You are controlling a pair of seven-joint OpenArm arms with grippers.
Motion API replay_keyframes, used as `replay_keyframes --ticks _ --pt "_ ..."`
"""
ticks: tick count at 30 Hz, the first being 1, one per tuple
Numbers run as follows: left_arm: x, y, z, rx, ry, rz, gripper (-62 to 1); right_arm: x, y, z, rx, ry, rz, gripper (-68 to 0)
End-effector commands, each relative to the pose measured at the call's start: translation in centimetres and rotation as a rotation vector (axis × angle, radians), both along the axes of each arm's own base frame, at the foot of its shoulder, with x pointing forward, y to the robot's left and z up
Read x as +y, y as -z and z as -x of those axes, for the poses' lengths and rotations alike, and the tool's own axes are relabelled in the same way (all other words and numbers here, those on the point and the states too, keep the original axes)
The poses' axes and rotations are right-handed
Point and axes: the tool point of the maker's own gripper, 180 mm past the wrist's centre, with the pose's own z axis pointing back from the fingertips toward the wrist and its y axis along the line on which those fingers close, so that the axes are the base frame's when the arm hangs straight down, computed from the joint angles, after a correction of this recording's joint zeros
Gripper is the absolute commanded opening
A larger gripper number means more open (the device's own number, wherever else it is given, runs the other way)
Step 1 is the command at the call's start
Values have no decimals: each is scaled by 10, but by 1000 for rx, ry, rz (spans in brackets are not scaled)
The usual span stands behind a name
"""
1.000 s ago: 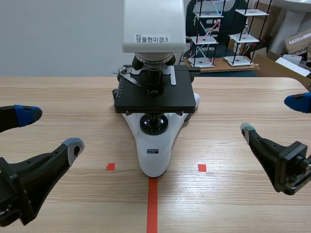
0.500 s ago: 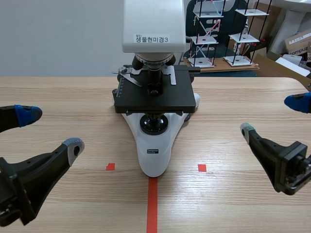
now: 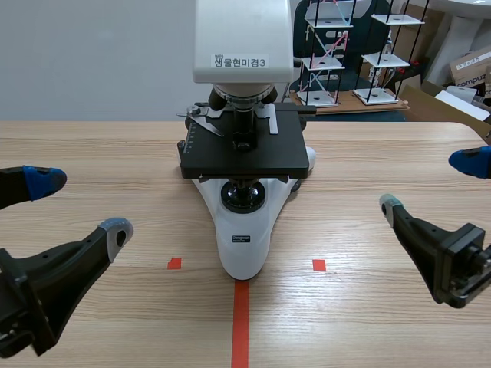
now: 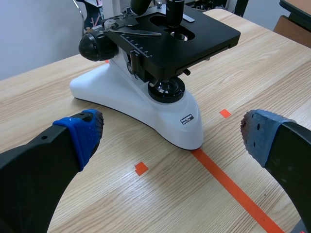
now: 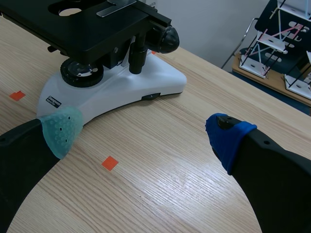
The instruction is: Point at the stage knob
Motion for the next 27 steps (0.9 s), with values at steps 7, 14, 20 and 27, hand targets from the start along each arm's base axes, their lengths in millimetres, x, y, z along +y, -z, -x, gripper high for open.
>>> replay_keyframes --ticks 7,14,20,27 --pt "-1 -7 -2 -24 -1 16 -11 3 -5 0 -19 -9 -15 -122" --pt "-1 -7 -2 -24 -1 16 -11 3 -5 0 -19 -9 -15 -122" --pt "-1 -7 -1 -21 -1 14 -11 3 -5 0 -19 -9 -15 -128" --pt "-1 -7 -1 -21 -1 14 -11 2 -8 -2 -33 2 -15 -402"
